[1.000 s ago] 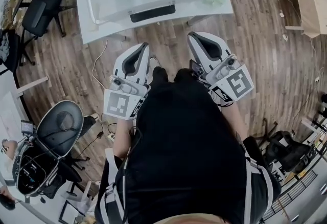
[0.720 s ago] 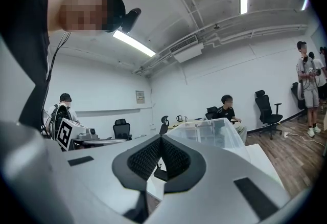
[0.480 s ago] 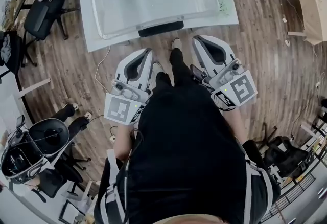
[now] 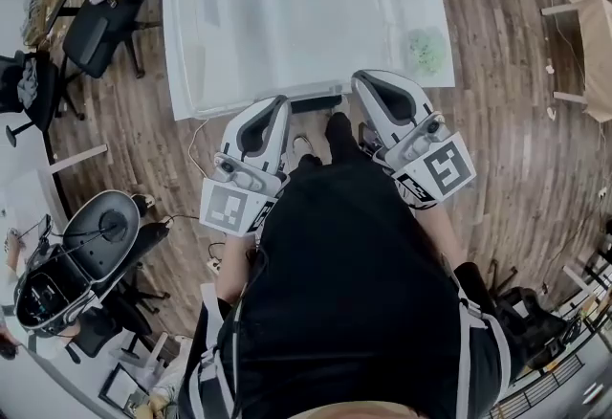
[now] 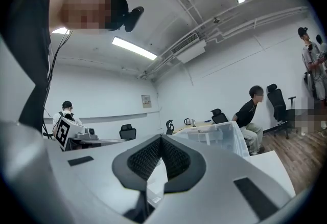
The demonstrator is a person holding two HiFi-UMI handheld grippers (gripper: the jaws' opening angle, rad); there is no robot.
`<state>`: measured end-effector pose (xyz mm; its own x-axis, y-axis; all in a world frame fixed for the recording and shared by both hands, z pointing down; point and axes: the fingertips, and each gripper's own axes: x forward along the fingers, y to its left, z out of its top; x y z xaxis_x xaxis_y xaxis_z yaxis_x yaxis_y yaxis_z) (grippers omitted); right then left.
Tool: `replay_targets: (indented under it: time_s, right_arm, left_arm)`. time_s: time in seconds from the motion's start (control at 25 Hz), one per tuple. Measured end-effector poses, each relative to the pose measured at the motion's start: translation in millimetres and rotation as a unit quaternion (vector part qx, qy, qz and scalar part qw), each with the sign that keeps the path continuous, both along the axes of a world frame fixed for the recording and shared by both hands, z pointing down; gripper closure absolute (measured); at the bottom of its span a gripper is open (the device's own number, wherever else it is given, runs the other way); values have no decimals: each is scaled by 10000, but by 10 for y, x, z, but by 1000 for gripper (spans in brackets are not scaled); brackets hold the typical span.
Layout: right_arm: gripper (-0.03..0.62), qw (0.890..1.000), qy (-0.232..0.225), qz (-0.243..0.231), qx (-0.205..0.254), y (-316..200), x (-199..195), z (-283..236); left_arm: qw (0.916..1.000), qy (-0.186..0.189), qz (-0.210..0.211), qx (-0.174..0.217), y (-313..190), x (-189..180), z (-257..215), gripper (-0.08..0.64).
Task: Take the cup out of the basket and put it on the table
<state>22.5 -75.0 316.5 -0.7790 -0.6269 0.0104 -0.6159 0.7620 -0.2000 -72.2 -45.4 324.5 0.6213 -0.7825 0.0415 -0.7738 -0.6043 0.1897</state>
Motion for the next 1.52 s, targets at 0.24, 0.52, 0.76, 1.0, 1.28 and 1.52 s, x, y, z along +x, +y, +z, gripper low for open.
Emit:
replay_targets:
  time_s: [0.24, 0.52, 0.76, 1.0, 1.28, 1.52]
  right_arm:
    - [575, 9996, -138, -228, -42, -396, 145, 17]
    - [575, 9982, -131, -565, -117, -760, 229, 42]
    - [575, 9979, 52, -587, -252, -998, 109, 117]
    - [575, 9970, 534, -418, -379, -1248, -254, 255]
    - [575, 9915, 1208, -102, -477, -1542, -417, 358]
    - [574, 9745, 2149, -76, -639, -1936, -564, 636]
  left_arm:
    - [9999, 13, -156, -17, -482, 196, -26, 541]
    - [9993, 46, -358, -57, -890, 403, -26, 541]
    - [9994, -7, -315, -118, -1103, 328, -14, 541]
    - [9998, 30, -18, -178, -1272, 53, 65, 541]
    - [9994, -4, 239, -254, -1399, -159, 124, 541]
    - [9990, -29, 361, -264, -1529, -359, 166, 541]
